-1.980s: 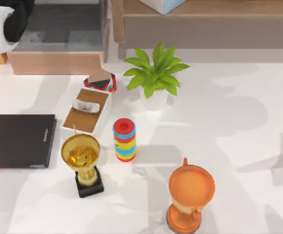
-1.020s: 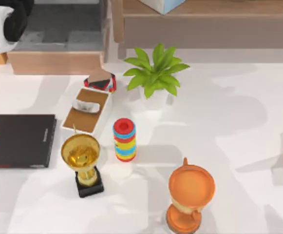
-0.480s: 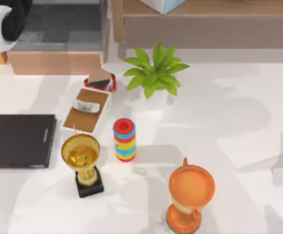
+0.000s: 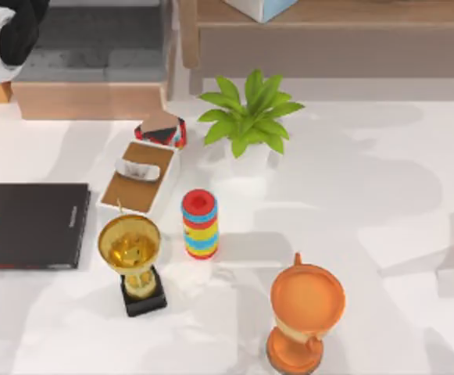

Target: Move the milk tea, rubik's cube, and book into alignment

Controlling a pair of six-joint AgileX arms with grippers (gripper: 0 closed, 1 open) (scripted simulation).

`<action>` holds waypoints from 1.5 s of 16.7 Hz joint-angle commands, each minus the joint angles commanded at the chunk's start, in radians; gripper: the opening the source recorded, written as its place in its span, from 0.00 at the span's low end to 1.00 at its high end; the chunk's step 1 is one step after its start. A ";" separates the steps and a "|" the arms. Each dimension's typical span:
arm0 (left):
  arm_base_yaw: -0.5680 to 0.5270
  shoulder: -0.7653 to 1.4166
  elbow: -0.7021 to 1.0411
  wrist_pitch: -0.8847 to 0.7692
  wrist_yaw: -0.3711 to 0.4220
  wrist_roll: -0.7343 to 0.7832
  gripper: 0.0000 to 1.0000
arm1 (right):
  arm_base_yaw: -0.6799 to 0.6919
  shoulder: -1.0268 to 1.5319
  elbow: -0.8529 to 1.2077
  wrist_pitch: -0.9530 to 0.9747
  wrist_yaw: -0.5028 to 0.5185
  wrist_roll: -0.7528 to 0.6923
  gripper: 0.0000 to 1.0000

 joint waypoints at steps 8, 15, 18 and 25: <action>0.028 -0.223 -0.135 0.055 0.062 0.363 0.00 | 0.000 0.000 0.000 0.000 0.000 0.000 1.00; 0.098 -0.475 -0.463 0.141 0.148 0.983 0.00 | 0.000 0.000 0.000 0.000 0.000 0.000 1.00; 0.135 -0.543 -0.659 0.178 0.176 1.207 0.00 | 0.000 0.000 0.000 0.000 0.000 0.000 1.00; 0.207 -0.550 -1.127 0.223 0.211 1.537 0.00 | 0.000 0.000 0.000 0.000 0.000 0.000 1.00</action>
